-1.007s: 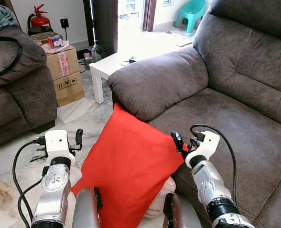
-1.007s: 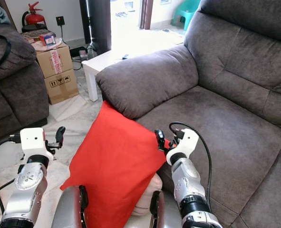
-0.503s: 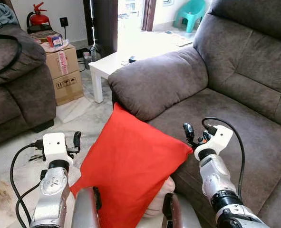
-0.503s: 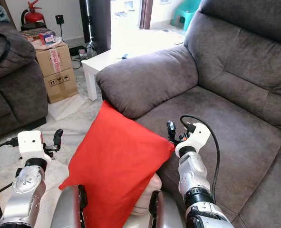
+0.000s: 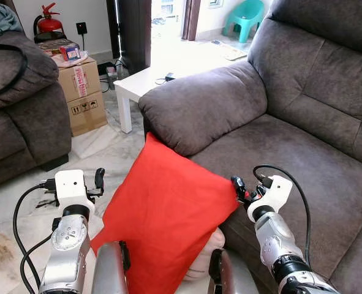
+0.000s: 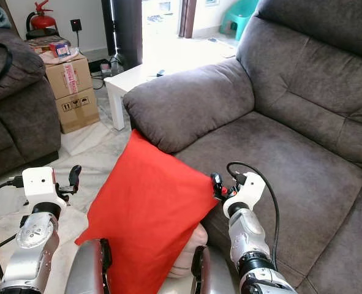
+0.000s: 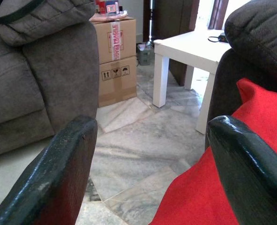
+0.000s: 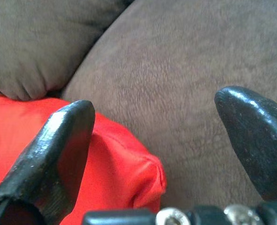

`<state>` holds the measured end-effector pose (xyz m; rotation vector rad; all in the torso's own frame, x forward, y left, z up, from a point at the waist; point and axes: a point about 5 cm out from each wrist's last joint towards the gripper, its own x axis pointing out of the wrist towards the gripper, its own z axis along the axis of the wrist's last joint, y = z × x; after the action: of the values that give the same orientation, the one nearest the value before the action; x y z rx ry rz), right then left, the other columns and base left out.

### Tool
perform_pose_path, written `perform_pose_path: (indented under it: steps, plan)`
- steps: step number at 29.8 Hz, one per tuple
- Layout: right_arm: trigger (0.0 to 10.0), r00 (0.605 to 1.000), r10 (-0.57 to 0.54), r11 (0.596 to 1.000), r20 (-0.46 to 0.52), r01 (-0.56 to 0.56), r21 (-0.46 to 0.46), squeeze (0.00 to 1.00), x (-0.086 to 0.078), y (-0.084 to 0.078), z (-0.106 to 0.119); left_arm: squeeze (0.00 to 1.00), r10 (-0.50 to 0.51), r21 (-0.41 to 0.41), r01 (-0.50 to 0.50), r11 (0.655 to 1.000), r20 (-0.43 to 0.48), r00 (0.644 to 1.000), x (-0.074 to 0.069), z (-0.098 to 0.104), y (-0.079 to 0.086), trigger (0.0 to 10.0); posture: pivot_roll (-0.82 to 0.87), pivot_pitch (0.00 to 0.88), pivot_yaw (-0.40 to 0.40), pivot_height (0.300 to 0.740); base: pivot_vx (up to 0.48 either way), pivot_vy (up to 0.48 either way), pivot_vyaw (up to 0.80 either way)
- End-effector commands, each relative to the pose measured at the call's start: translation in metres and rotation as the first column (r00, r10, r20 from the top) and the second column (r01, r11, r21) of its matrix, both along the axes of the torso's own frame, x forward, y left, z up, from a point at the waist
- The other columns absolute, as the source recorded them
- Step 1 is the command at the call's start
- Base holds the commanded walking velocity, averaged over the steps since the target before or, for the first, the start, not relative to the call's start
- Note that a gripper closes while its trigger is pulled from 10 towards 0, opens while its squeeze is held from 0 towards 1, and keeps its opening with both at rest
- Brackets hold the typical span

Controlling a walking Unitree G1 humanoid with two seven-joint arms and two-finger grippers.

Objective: Move the pillow to the sofa from floor

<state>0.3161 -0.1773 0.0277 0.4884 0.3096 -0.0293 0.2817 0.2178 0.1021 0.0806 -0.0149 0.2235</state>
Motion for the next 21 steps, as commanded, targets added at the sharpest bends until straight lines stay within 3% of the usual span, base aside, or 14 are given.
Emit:
perform_pose_path:
  steps: [1, 11, 12, 13, 15, 21]
  plan:
    - [10.0, 0.999, -0.006, 1.0, -0.037, 0.005, -0.011, 0.0, -0.006, -0.007, -0.007, 0.0, -0.004, -0.007, 0.004, 1.0, -0.009, 1.0, -0.001, -0.001, -0.001, 10.0, 0.13, 0.0, -0.123, 0.517, 0.0, 0.0, 0.0]
    - [10.0, 0.999, 0.023, 1.0, -0.027, -0.022, 0.014, 0.0, -0.007, -0.002, -0.008, 0.0, -0.016, -0.011, 0.016, 1.0, -0.021, 1.0, -0.001, -0.002, -0.002, 10.0, 0.13, 0.0, -0.117, 0.517, 0.0, 0.0, 0.0]
    - [10.0, 0.999, 0.031, 0.999, -0.023, -0.03, 0.03, 0.0, -0.008, 0.0, -0.009, 0.0, -0.018, -0.011, 0.018, 1.0, -0.024, 1.0, -0.001, -0.002, -0.003, 10.0, 0.13, 0.0, -0.115, 0.517, 0.0, 0.0, 0.0]
    - [10.0, 0.999, 0.043, 0.991, 0.017, -0.045, 0.125, 0.0, -0.007, 0.007, -0.007, 0.0, -0.02, -0.02, 0.019, 1.0, -0.027, 0.999, -0.001, -0.003, -0.003, 10.0, 0.13, 0.0, -0.115, 0.517, 0.0, 0.0, 0.0]
    - [10.0, 0.997, 0.046, 0.98, 0.056, -0.056, 0.189, 0.0, -0.006, 0.011, -0.003, 0.0, -0.02, -0.025, 0.019, 1.0, -0.026, 0.999, 0.0, -0.003, -0.003, 10.0, 0.14, 0.0, -0.116, 0.517, 0.0, 0.0, 0.0]
    - [10.0, 0.992, 0.079, 0.969, 0.102, -0.1, 0.226, 0.0, -0.004, 0.016, 0.002, 0.0, -0.02, -0.029, 0.02, 0.999, -0.026, 0.999, 0.001, -0.003, -0.003, 10.0, 0.13, 0.0, -0.116, 0.517, 0.0, 0.0, 0.0]
